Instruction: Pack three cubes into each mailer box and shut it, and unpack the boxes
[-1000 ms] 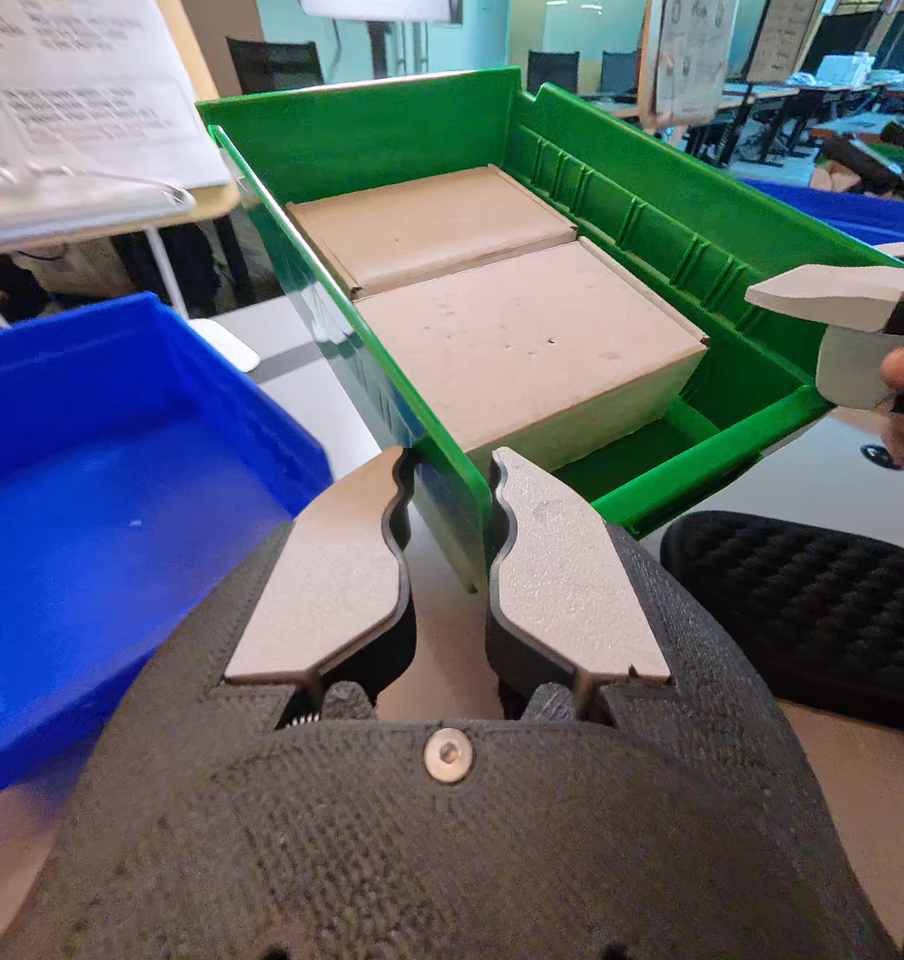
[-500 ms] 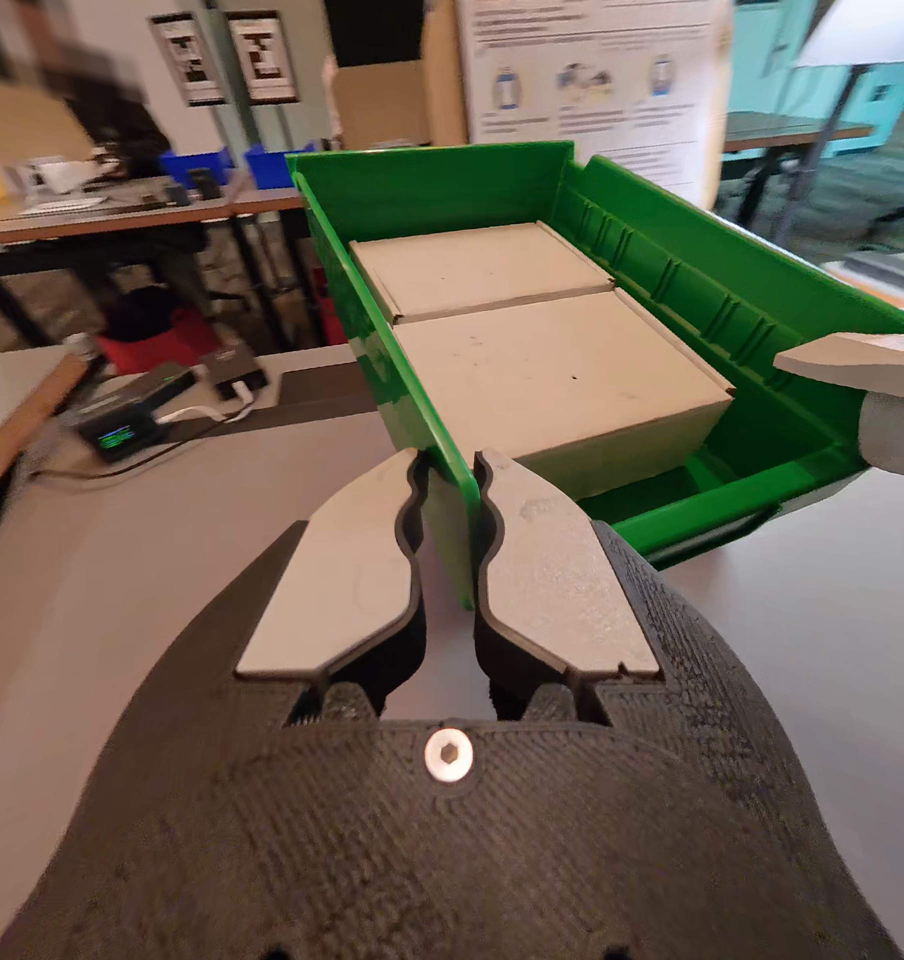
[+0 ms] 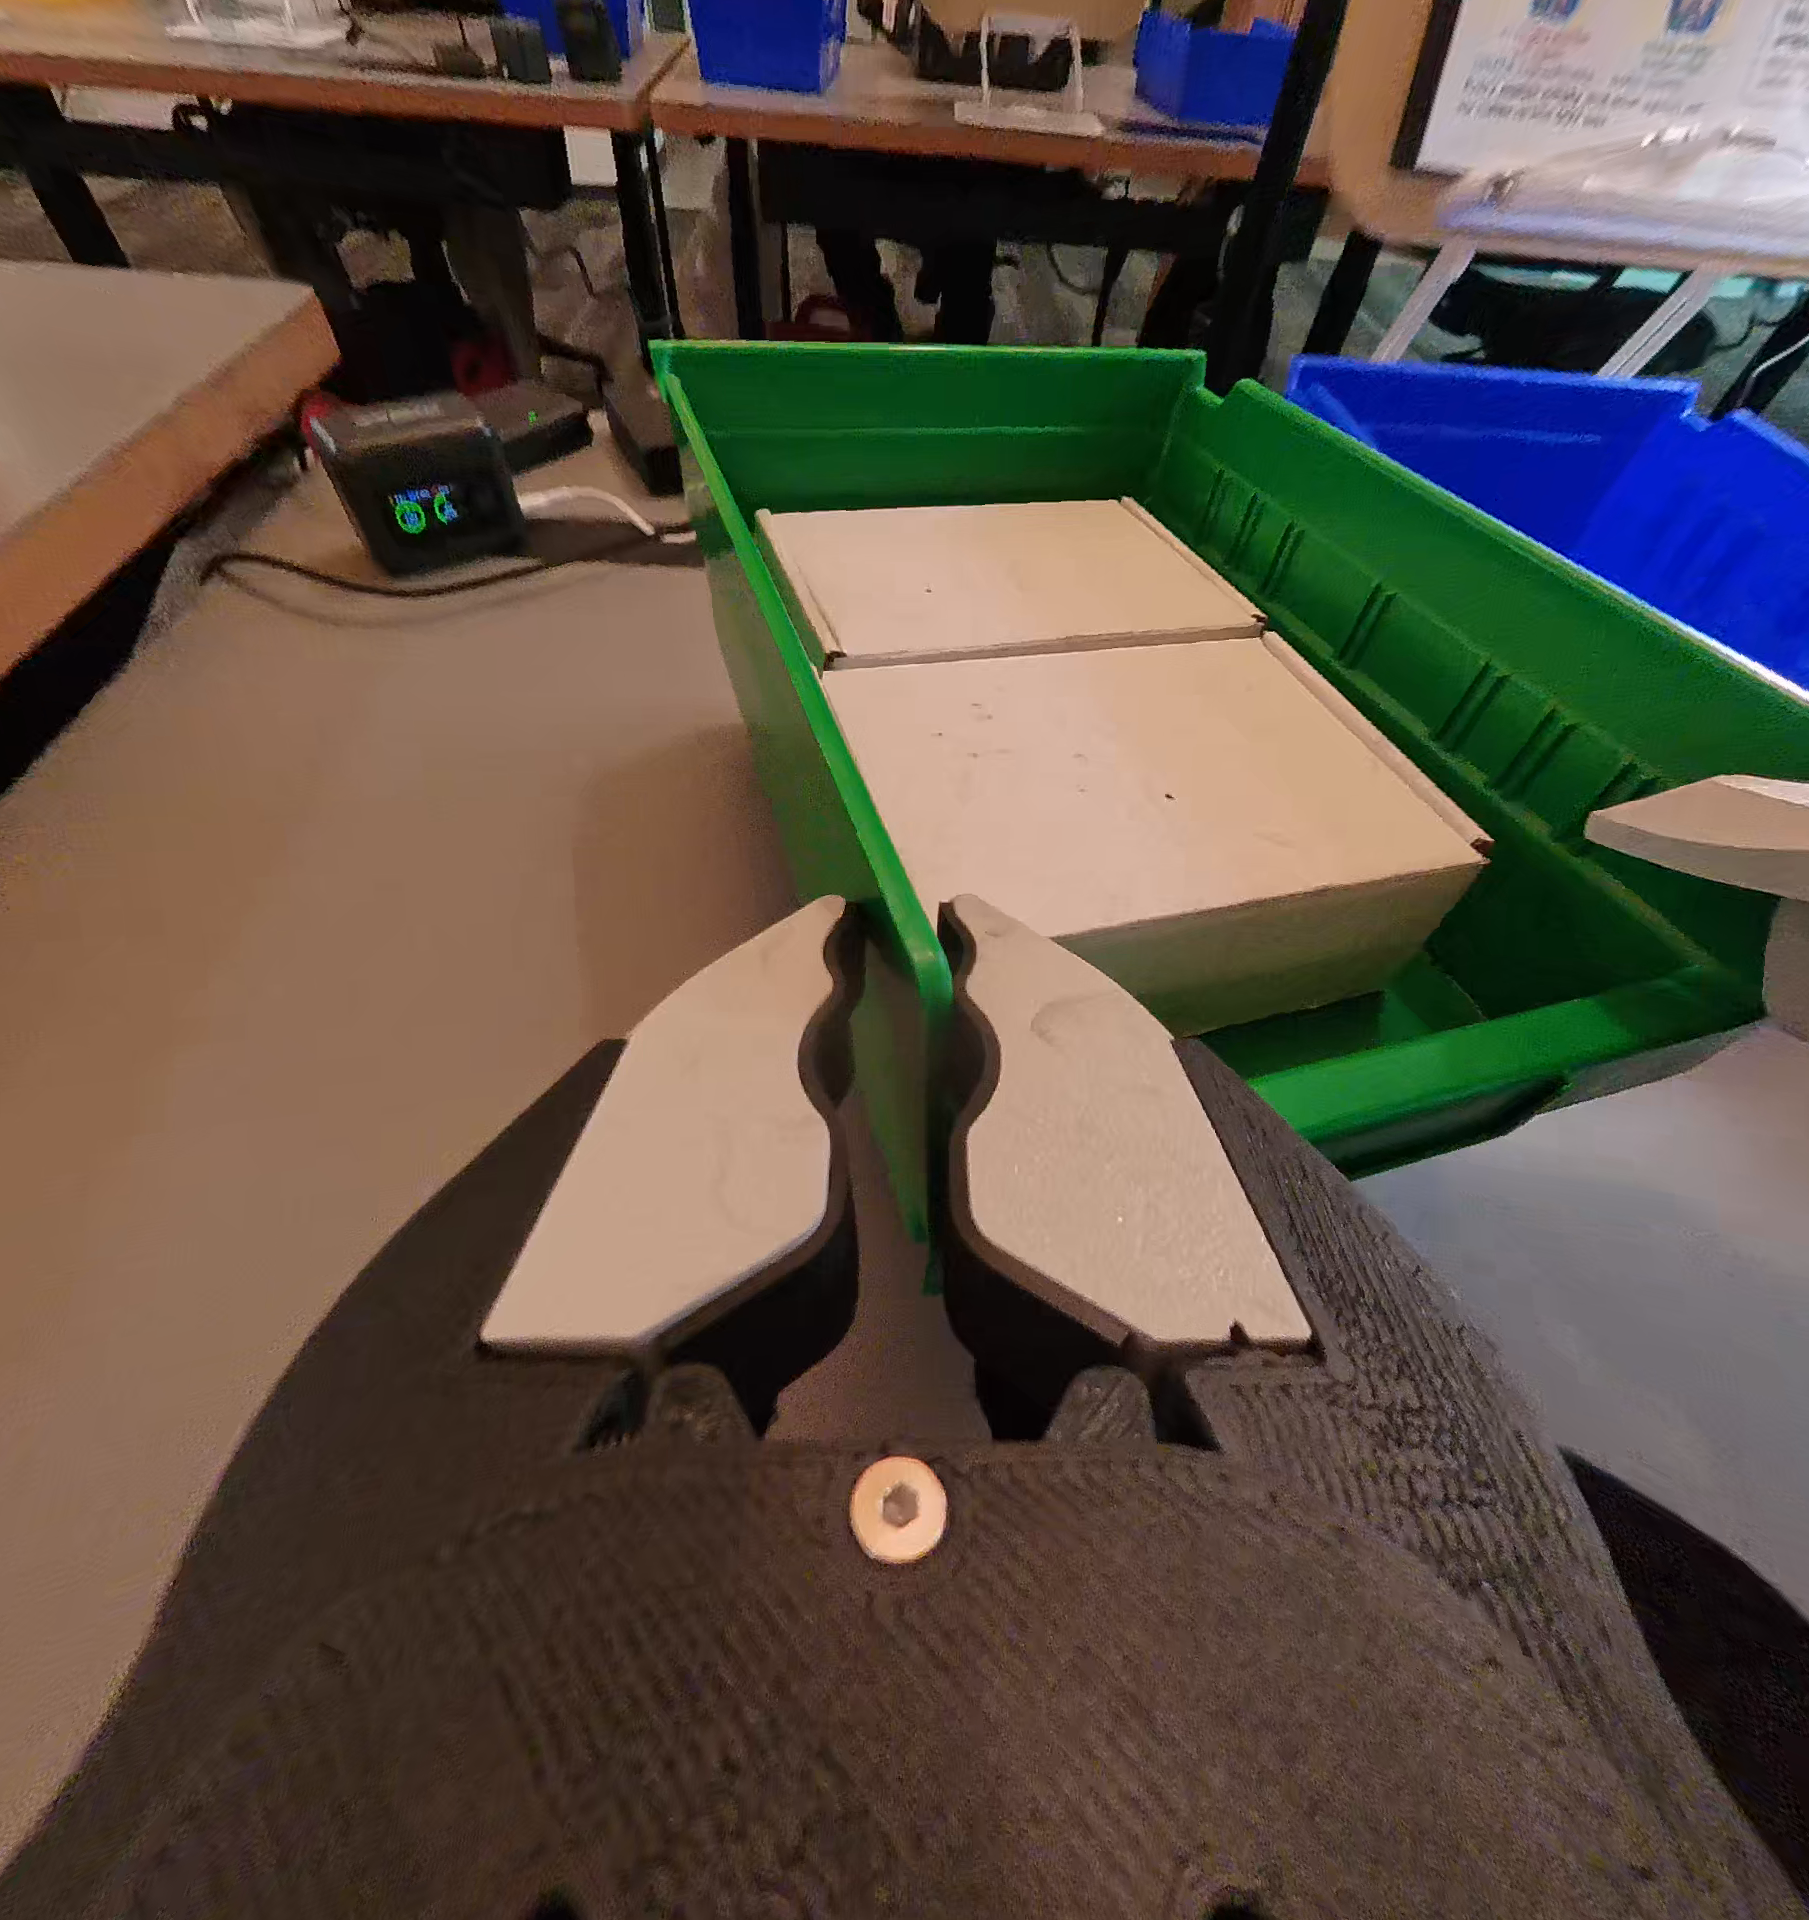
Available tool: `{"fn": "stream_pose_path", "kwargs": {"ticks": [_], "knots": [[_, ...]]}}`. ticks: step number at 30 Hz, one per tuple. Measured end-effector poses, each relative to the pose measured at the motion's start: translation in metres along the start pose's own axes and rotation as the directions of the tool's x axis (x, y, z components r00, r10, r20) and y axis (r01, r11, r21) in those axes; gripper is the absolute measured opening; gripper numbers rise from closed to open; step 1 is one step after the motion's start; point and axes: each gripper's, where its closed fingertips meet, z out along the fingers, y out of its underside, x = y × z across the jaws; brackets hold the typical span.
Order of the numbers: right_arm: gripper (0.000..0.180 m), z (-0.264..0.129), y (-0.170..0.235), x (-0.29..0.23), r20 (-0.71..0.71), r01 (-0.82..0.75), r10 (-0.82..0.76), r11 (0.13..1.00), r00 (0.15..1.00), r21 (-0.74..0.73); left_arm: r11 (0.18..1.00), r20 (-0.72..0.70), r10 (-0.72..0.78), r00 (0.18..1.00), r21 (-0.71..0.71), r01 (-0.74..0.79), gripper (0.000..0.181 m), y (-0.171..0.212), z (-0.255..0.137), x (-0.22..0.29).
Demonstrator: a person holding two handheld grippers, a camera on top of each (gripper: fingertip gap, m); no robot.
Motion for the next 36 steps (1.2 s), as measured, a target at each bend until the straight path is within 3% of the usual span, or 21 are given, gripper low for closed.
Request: {"fn": "stream_pose_path", "kwargs": {"ticks": [8,10,14,17,19,23,26,28,30,36], "knots": [[0.038,0.004,0.034,0.015,-0.003,0.079,-0.079,0.996,0.997,-0.041,0.999,-0.054,-0.047,0.997,-0.020,0.046,0.012,0.031,0.032,0.008],[0.041,-0.001,0.039,0.016,0.020,0.139,-0.138,0.989,0.990,-0.054,0.999,-0.074,-0.023,0.997,-0.037,0.020,0.019,0.033,0.036,0.012],[0.046,-0.037,0.020,0.020,0.057,0.260,-0.260,0.965,0.964,0.013,0.997,-0.059,0.055,0.997,0.055,-0.052,0.040,0.010,0.021,0.005],[0.057,-0.059,0.022,0.046,0.073,0.380,-0.373,0.918,0.925,-0.118,0.974,-0.137,0.204,0.969,0.128,-0.187,0.041,-0.019,-0.001,0.026],[0.063,-0.063,0.039,0.067,0.106,0.473,-0.462,0.841,0.880,-0.261,0.945,-0.235,0.326,0.916,0.105,-0.310,0.043,-0.022,-0.007,0.054],[0.063,-0.049,0.070,0.098,0.177,0.606,-0.595,0.673,0.784,-0.424,0.867,-0.464,0.429,0.775,-0.029,-0.497,0.055,0.012,0.009,0.108],[0.061,-0.037,0.097,0.105,0.248,0.630,-0.599,0.590,0.761,-0.505,0.732,-0.533,0.524,0.664,-0.116,-0.671,0.066,0.049,0.030,0.121],[0.048,-0.033,0.106,0.113,0.245,0.640,-0.624,0.551,0.742,-0.536,0.621,-0.629,0.517,0.581,-0.192,-0.760,0.075,0.081,0.034,0.129],[0.034,-0.031,0.107,0.121,0.207,0.646,-0.657,0.545,0.725,-0.535,0.542,-0.634,0.577,0.515,-0.175,-0.822,0.067,0.093,0.046,0.131],[0.030,-0.059,0.116,0.120,0.201,0.649,-0.662,0.548,0.722,-0.528,0.425,-0.681,0.618,0.393,-0.132,-0.896,0.034,0.111,0.059,0.140]]}}
